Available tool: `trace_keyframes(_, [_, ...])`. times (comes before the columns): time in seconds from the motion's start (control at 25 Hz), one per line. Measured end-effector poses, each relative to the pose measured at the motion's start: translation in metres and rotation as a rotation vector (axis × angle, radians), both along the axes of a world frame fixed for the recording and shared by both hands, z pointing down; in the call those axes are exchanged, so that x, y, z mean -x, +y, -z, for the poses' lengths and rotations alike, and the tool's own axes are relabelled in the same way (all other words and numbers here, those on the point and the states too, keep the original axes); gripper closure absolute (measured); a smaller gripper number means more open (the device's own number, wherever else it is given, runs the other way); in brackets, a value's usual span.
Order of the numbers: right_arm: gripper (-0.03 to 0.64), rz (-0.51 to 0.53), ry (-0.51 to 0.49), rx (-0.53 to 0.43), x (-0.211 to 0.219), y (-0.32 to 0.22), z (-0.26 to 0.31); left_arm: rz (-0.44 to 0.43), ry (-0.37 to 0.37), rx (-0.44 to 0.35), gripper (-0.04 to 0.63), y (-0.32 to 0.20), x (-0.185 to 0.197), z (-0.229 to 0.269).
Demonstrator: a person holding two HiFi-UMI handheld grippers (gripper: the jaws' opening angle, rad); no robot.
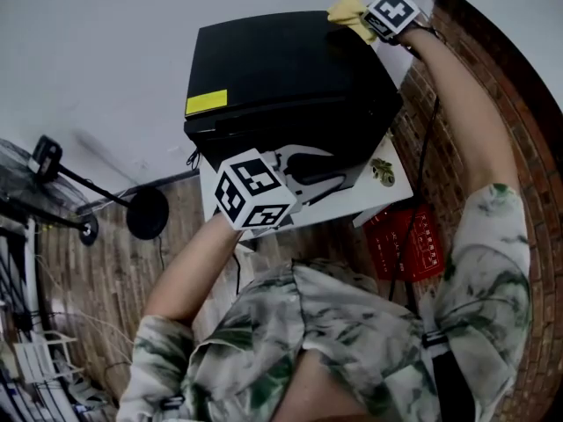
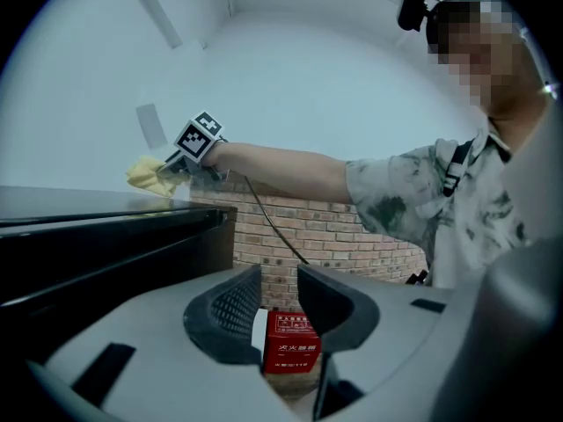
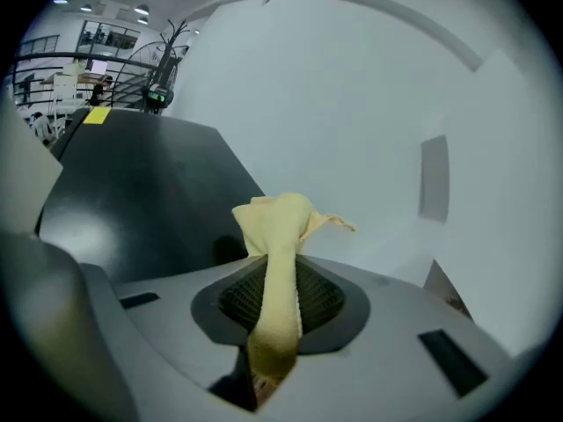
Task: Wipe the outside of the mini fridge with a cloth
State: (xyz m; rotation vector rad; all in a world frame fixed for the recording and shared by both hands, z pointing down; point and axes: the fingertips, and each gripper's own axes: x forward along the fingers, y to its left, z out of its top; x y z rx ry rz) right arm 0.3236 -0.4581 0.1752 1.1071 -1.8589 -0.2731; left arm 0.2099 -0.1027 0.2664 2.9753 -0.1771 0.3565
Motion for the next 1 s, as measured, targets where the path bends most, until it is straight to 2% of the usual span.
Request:
trace_keyframes(0.2, [0.528,-0.079,-0.085,-0.074,-0.040,0.032,0.032,-0.052,0.012,-0.009,0.476,0.018,-0.002,-0.004])
trace_keyframes(0.36, [0.528,-0.118,-0.140,-0.067,-0.055,0.054,0.031,-0.098,0.039,-0.008,0.476,0.038,-0.008,-0.004])
trace_keyframes(0.48, [0.528,-0.131,-0.157,-0.062,-0.075,0.062,0.018,-0.143,0.048,-0.004,0.476,0.048,-0.033,-0.007])
trace_keyframes(0.6, [0.528,-0.117,-0.199,-0.054,-0.098,0.058,0.000,-0.163,0.042,-0.005,0.476,0.051,-0.073,-0.013])
trace_keyframes(0.68, [0.528,-0.083,-0.250,-0.040,-0.111,0.050,-0.009,-0.146,0.050,-0.018,0.476,0.044,-0.105,-0.014])
trace_keyframes(0.84, [0.528,0.004,-0.414,-0.023,-0.118,0.030,-0.017,-0.057,0.105,-0.017,0.476,0.012,-0.160,-0.009])
trace_keyframes(1.0, [0.528,0.075,-0.584,0.009,-0.104,0.004,-0.033,0.035,0.095,-0.035,0.476,-0.018,-0.197,-0.009])
